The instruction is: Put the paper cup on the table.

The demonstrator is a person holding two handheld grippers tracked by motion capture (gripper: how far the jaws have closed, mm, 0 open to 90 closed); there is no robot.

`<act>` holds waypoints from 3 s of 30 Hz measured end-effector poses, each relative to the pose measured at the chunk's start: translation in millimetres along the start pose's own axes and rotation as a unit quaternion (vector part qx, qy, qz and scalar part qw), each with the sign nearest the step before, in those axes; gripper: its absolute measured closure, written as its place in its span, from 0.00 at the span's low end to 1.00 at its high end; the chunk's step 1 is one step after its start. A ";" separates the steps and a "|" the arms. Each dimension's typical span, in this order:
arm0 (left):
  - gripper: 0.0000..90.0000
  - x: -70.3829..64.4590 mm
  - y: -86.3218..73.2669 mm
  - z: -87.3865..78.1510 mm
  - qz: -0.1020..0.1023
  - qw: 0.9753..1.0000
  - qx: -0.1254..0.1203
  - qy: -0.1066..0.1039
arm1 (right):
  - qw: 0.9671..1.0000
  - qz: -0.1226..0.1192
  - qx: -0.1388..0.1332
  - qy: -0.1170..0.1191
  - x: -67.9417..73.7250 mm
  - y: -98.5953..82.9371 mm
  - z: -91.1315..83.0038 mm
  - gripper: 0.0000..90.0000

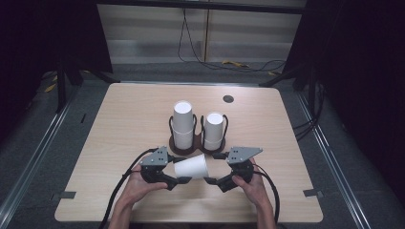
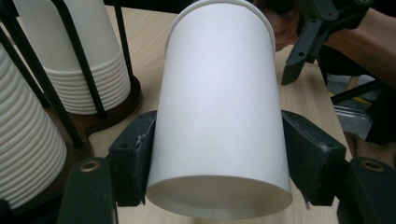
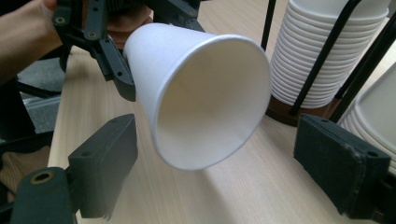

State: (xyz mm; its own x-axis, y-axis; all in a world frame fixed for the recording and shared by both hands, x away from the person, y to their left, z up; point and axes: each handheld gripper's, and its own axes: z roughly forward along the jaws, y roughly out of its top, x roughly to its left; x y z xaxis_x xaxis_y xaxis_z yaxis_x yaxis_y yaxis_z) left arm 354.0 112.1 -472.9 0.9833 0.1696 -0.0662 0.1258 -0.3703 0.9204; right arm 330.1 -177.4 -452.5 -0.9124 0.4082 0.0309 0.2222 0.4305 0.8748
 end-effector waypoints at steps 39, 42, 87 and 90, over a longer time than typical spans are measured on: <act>0.36 -3.7 -0.1 4.8 0.012 0.998 -0.049 -0.037 | 0.996 0.018 -0.044 0.078 -10.4 15.4 10.6 0.16; 0.36 -3.2 0.2 4.2 0.013 0.998 -0.051 -0.036 | 0.995 0.017 -0.042 0.086 -9.8 15.5 11.2 0.19; 0.17 6.9 -18.7 -7.1 -0.057 0.993 -0.042 0.093 | 0.999 0.040 -0.021 0.010 -13.1 16.3 -14.3 0.25; 0.17 4.5 -23.2 -7.7 -0.059 0.990 -0.056 0.118 | 0.999 0.043 -0.024 0.004 -13.4 15.6 -18.2 0.25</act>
State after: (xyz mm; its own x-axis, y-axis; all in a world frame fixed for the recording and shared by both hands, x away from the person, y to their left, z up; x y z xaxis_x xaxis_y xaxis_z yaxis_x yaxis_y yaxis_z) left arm 354.5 128.5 -491.6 0.9029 0.4190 -0.0958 0.2093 -0.2337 0.9495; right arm 339.5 -190.9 -430.5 -0.8930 0.4360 0.1113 0.2842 0.3546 0.8908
